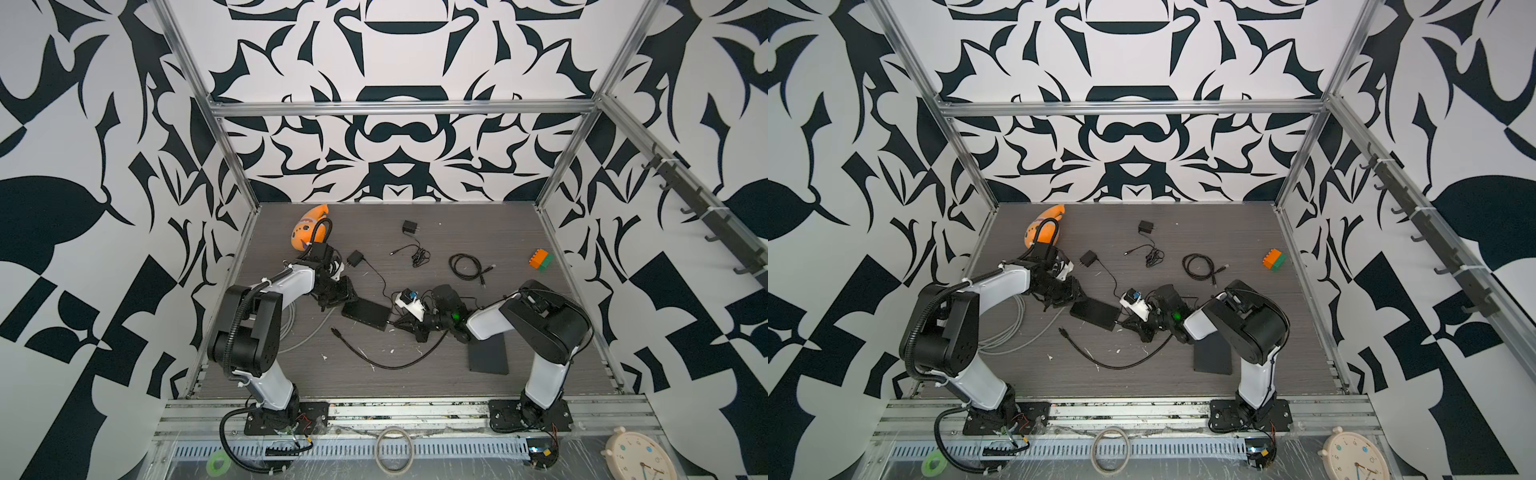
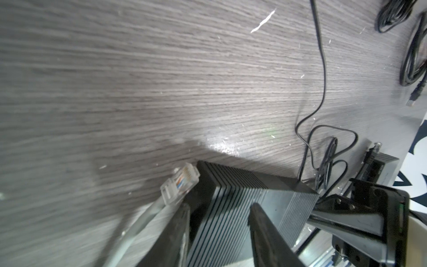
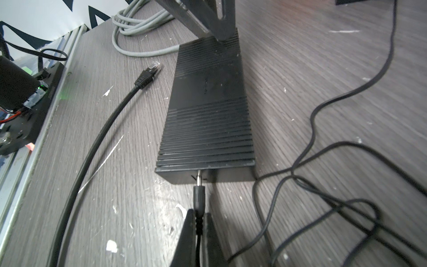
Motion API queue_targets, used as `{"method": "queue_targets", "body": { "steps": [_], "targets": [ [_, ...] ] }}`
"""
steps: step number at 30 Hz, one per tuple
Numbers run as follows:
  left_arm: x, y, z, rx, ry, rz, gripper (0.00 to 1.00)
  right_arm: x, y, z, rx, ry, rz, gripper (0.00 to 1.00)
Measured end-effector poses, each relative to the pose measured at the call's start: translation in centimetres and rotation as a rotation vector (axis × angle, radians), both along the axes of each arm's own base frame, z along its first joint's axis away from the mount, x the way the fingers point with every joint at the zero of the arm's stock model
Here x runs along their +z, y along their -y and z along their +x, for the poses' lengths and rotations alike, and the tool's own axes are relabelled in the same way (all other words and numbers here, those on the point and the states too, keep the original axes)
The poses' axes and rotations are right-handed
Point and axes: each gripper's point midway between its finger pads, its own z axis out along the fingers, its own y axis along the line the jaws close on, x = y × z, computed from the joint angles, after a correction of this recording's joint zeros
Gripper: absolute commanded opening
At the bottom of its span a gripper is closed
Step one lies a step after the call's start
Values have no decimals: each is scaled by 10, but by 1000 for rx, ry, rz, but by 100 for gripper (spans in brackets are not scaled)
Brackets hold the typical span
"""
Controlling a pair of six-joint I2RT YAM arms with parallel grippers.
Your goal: Insert the plug into the switch port
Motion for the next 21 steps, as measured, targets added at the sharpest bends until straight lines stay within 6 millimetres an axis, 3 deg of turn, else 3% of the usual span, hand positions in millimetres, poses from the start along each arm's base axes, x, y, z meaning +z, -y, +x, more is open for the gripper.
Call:
{"method": "queue_targets", "body": {
  "steps": [21],
  "targets": [
    [-4, 0, 1, -48, 10, -6, 43, 1, -2, 3, -3, -5, -2, 0]
  ]
}}
